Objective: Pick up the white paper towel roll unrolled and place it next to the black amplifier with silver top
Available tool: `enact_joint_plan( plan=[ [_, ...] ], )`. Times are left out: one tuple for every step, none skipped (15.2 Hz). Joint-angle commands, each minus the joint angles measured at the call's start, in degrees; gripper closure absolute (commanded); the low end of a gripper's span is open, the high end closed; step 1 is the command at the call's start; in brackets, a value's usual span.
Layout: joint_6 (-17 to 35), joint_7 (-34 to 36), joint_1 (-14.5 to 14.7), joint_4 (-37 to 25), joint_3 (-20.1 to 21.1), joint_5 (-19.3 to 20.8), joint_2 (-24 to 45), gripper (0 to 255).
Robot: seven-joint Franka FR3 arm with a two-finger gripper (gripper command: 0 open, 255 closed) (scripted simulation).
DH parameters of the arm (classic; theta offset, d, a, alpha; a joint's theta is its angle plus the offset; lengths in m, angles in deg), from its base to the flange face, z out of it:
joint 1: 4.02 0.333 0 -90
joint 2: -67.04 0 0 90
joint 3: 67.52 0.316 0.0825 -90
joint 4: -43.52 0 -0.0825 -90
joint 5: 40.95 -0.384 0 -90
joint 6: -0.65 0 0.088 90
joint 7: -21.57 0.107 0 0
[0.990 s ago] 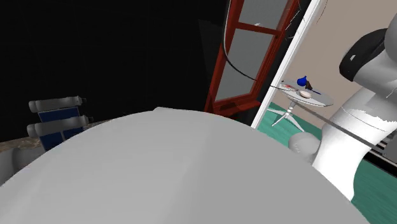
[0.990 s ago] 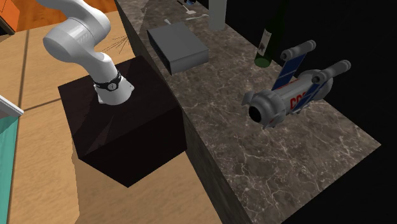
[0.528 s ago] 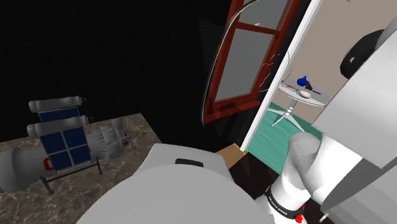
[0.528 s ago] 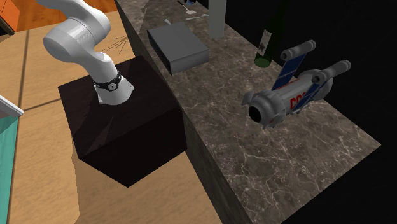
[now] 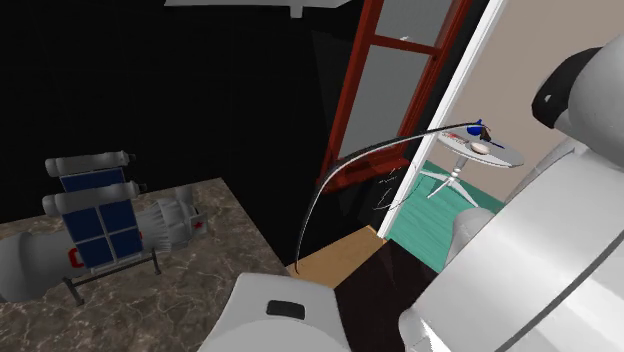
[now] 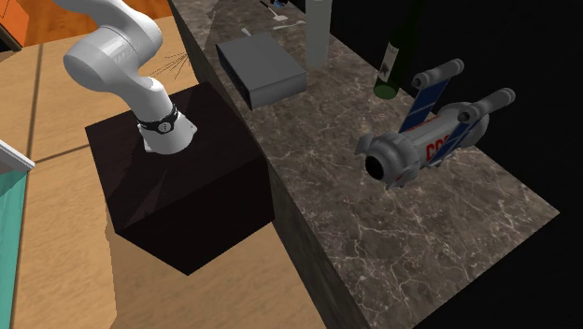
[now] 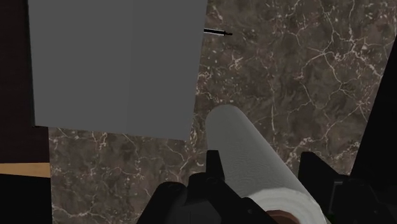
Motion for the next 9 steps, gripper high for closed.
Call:
enact_joint_plan(
  plan=[
    [1.57,0.05,-0.01,1.32,0.06,0.20,0.30,255],
    [2.33,0.16,0.01,1.93,0.13,0.34,0.51,255],
    [3.09,0.28,0.03,2.53,0.20,0.49,0.73,255],
    [3.85,0.41,0.05,3.12,0.27,0.66,0.96,255],
    [4.61,0.54,0.07,3.69,0.33,0.84,1.21,255],
    [5.37,0.70,0.09,4.25,0.41,1.03,1.48,255],
    [6.13,0.86,0.10,4.80,0.48,1.25,1.77,255],
    [6.89,1.03,0.12,5.34,0.54,1.48,2.08,255],
    [7.65,1.22,0.14,5.86,0.61,1.73,2.40,255]
  ],
)
